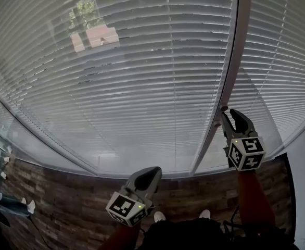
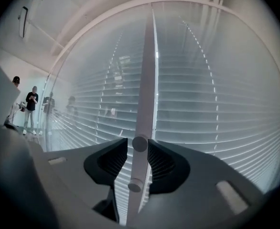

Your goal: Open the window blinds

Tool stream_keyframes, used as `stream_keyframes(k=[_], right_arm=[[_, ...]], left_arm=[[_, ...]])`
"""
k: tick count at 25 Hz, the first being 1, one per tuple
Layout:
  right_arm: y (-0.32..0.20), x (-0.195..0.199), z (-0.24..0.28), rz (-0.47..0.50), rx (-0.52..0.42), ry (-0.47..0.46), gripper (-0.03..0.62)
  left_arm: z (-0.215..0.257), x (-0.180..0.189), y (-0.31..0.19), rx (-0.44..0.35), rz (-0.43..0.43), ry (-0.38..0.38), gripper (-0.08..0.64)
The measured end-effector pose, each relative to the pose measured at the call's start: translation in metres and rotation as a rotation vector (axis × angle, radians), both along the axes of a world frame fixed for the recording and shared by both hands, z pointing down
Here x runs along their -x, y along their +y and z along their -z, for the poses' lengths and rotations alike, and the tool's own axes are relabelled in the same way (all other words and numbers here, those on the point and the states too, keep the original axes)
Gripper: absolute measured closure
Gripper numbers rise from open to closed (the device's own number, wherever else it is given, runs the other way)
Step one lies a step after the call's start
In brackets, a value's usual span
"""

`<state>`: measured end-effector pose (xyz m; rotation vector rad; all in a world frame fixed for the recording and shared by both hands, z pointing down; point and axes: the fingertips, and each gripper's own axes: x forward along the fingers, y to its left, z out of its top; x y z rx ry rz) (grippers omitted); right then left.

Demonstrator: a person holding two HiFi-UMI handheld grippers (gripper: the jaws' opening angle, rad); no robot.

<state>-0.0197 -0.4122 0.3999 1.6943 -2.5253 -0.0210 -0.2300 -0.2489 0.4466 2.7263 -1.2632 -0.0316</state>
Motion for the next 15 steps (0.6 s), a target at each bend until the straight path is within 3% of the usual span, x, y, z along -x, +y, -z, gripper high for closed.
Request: stream_keyframes(k=[11, 15], right_arm=[[-0.022, 0.004, -0.012, -0.058, 0.016, -0.030, 0.407], [-0.027, 0.005, -0.010, -0.077, 0.008, 0.026, 0.419]], left_arm=[[-0.007, 0.022, 0.004, 0.000, 0.037, 0.011, 0.560], [-0.002, 0.020, 0.001, -0.002, 0.033, 0.008, 0.560]])
